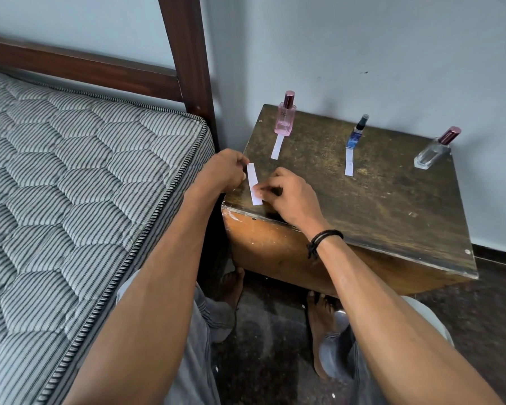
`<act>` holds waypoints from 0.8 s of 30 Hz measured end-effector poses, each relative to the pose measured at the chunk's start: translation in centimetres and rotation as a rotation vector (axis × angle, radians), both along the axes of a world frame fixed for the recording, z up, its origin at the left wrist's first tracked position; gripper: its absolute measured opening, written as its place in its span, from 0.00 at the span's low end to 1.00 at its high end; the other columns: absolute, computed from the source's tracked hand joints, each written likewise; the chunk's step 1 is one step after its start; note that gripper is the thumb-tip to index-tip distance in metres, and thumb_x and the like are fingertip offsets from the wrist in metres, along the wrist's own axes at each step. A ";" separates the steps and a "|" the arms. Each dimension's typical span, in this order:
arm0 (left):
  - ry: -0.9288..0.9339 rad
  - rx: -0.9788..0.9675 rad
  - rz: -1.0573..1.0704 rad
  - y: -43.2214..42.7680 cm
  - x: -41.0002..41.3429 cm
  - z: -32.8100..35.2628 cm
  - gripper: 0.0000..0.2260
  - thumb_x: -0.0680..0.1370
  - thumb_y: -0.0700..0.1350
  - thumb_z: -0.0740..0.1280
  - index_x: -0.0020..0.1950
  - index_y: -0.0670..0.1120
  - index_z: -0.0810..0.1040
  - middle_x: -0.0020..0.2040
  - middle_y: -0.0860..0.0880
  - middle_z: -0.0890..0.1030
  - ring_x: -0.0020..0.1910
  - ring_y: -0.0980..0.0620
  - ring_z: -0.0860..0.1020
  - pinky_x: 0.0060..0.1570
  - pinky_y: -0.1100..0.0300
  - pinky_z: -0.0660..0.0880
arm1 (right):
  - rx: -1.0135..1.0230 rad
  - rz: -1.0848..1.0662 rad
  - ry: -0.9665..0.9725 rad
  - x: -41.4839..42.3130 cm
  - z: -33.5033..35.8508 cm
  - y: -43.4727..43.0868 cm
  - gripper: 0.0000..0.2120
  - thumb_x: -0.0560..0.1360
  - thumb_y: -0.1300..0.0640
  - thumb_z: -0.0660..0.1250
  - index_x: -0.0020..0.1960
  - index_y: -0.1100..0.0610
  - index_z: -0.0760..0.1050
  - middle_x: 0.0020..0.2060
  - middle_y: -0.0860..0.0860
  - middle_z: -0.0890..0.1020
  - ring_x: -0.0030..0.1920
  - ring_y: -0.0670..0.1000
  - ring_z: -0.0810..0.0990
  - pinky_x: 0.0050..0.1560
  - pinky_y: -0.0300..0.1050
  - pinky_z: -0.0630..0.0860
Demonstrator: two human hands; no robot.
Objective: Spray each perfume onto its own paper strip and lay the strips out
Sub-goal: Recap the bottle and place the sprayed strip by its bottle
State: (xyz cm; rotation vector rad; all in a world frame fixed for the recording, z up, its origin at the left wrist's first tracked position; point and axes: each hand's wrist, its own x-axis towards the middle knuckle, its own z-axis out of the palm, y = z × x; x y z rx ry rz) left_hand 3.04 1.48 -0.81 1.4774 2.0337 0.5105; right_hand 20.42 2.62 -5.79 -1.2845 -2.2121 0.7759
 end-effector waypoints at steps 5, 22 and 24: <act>0.003 -0.017 -0.024 0.1 0.1 0.0 0.24 0.79 0.35 0.68 0.74 0.46 0.73 0.65 0.45 0.79 0.64 0.45 0.77 0.64 0.56 0.73 | -0.052 0.109 -0.049 0.8 0.6 0.4 0.22 0.70 0.41 0.78 0.62 0.47 0.83 0.49 0.41 0.76 0.46 0.43 0.76 0.43 0.43 0.70; 0.038 0.059 0.008 1.3 0.6 -1.6 0.13 0.74 0.40 0.73 0.56 0.49 0.77 0.53 0.49 0.78 0.57 0.45 0.77 0.60 0.47 0.76 | -0.033 0.077 -0.072 0.5 0.2 0.2 0.13 0.73 0.44 0.77 0.56 0.45 0.84 0.50 0.41 0.74 0.47 0.45 0.77 0.41 0.46 0.68; 0.005 0.082 0.044 1.3 0.6 -1.5 0.11 0.75 0.39 0.71 0.53 0.50 0.77 0.47 0.51 0.78 0.52 0.47 0.79 0.55 0.48 0.79 | -0.032 0.078 -0.072 0.5 0.2 0.1 0.12 0.73 0.45 0.77 0.55 0.45 0.85 0.49 0.41 0.74 0.46 0.45 0.77 0.40 0.46 0.68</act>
